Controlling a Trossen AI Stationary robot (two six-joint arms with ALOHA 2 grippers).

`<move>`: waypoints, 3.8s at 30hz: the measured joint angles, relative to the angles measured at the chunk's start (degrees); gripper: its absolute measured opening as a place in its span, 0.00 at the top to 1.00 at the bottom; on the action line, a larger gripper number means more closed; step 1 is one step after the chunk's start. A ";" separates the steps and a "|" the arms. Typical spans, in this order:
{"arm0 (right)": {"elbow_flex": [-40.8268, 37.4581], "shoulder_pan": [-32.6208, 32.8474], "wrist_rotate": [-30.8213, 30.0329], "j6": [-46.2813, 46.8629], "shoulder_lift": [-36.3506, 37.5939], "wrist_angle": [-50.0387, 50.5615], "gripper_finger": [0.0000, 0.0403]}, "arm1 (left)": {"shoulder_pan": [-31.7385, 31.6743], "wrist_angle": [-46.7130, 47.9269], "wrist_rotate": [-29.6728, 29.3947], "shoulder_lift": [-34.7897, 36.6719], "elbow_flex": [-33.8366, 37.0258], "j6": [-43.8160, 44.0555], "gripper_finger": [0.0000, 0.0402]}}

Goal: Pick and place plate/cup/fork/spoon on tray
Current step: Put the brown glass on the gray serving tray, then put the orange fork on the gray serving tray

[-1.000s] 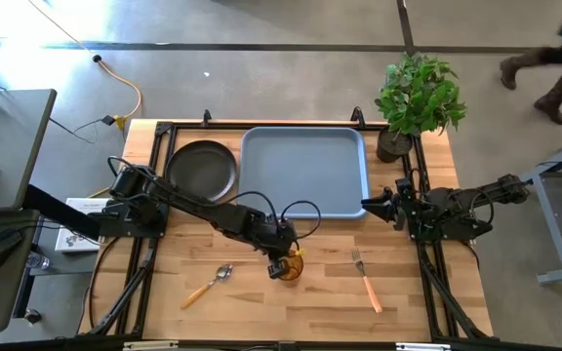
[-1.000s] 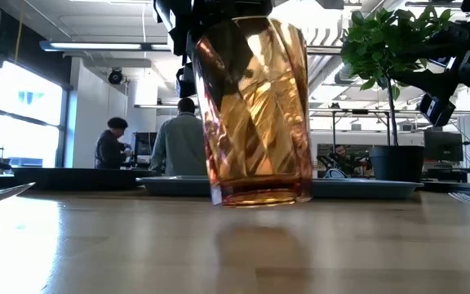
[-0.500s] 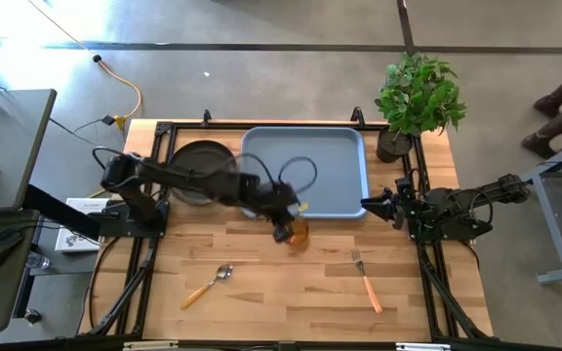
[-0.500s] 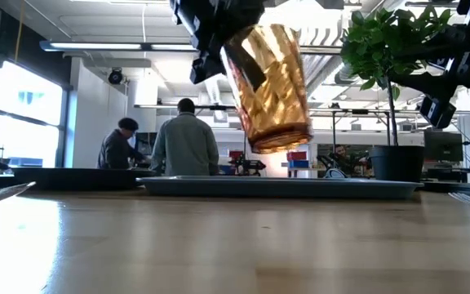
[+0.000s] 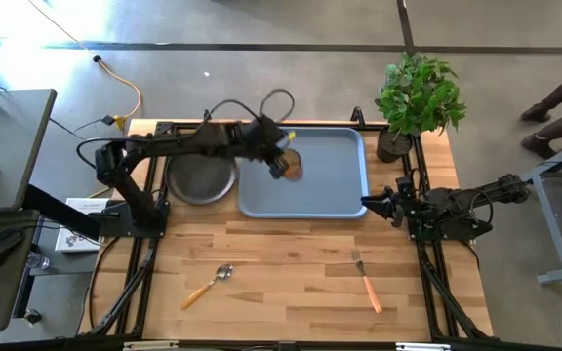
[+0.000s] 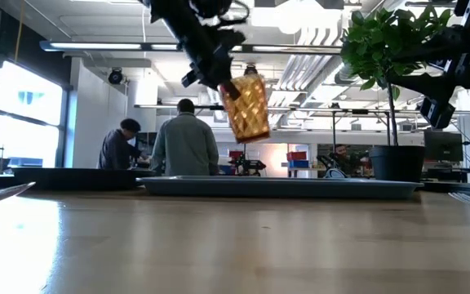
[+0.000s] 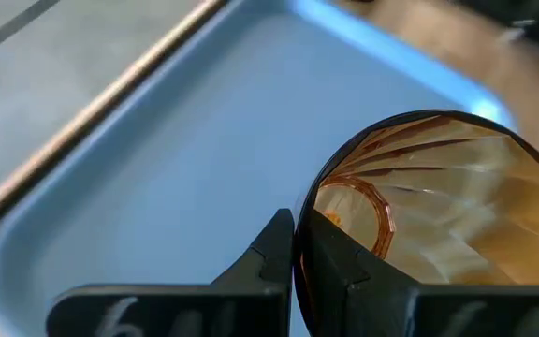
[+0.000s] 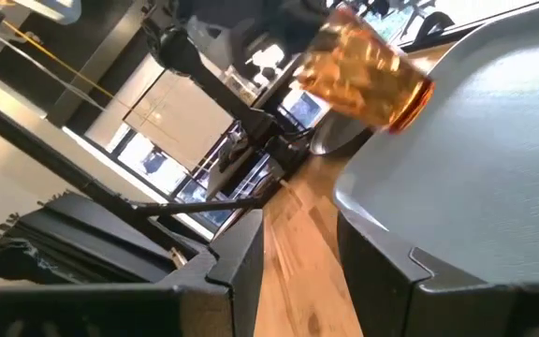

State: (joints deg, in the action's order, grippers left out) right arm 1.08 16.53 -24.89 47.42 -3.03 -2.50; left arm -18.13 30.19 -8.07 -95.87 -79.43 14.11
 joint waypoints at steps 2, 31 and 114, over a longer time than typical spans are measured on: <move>0.00 -0.02 -0.60 -0.10 0.00 -0.02 0.68 | -2.46 0.21 -0.05 0.14 0.08 -1.37 0.99; 0.00 -0.04 -12.10 -5.65 0.00 -0.24 0.68 | -22.10 6.12 3.49 -2.42 0.06 -7.78 0.98; 0.00 -0.02 -4.60 -10.80 0.00 -12.03 0.68 | -17.63 27.26 6.18 -7.28 -27.33 -8.37 0.80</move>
State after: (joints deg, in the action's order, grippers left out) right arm 1.08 16.51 -29.49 36.62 -3.03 -14.53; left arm -35.76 57.45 -1.89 -103.15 -106.76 5.74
